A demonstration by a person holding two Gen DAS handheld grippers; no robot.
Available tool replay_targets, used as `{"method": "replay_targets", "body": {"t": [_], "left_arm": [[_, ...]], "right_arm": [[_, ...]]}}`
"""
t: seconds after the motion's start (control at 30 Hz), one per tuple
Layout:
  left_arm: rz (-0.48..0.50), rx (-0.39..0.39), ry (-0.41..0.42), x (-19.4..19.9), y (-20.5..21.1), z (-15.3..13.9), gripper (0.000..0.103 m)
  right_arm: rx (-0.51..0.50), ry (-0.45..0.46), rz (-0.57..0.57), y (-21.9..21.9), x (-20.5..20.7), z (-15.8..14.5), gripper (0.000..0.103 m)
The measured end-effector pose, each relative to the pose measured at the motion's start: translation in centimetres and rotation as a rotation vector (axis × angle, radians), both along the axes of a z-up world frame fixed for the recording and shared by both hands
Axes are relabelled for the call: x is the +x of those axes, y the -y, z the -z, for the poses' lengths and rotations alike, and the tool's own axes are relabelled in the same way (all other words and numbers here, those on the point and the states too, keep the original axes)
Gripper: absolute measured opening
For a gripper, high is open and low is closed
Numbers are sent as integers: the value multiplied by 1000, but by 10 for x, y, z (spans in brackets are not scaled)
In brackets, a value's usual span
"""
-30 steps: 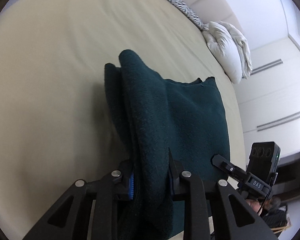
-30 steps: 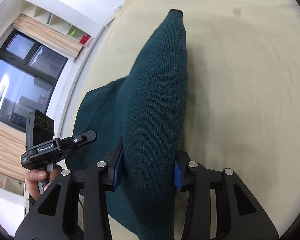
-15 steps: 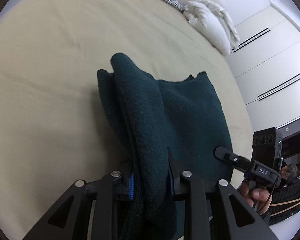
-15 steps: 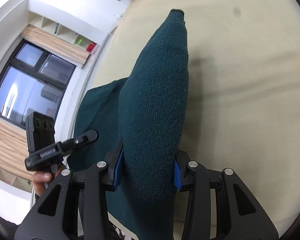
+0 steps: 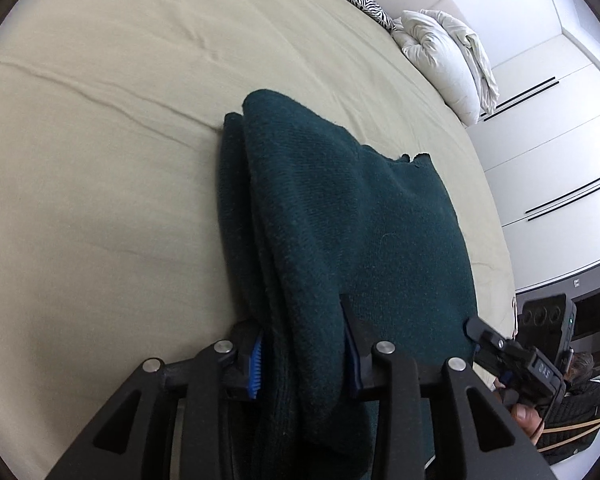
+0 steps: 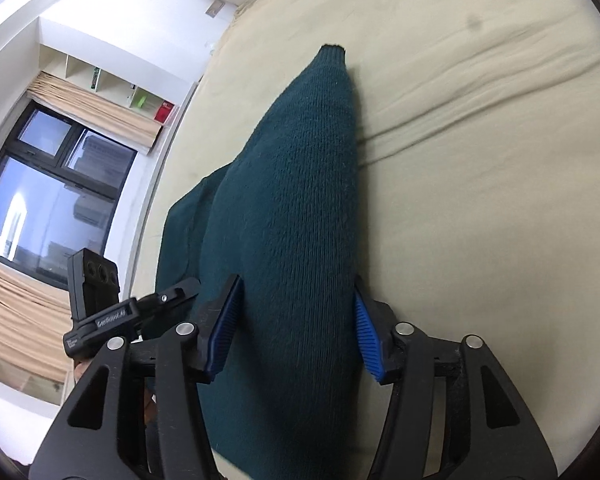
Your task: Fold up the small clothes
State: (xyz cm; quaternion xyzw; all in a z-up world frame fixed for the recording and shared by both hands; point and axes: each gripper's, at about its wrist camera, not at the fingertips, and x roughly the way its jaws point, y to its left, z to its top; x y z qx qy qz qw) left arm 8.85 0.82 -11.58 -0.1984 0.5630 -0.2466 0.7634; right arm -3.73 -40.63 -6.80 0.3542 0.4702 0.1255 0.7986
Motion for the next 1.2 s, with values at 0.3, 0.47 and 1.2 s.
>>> {"method": "replay_targets", "body": {"t": [0.3,0.47,1.2], "left_arm": [[20,13,27,-7,0,3,37],[13,-26,31,-8,-6,6,38],[-363,605,992,-153,-11,-190,103]], "right_arm": [[-34,10,-5,-1,-58,5,49],[-75,11,-14,-6,-40,13,48],[-795,590,426,-46,-139,-161,100]]}}
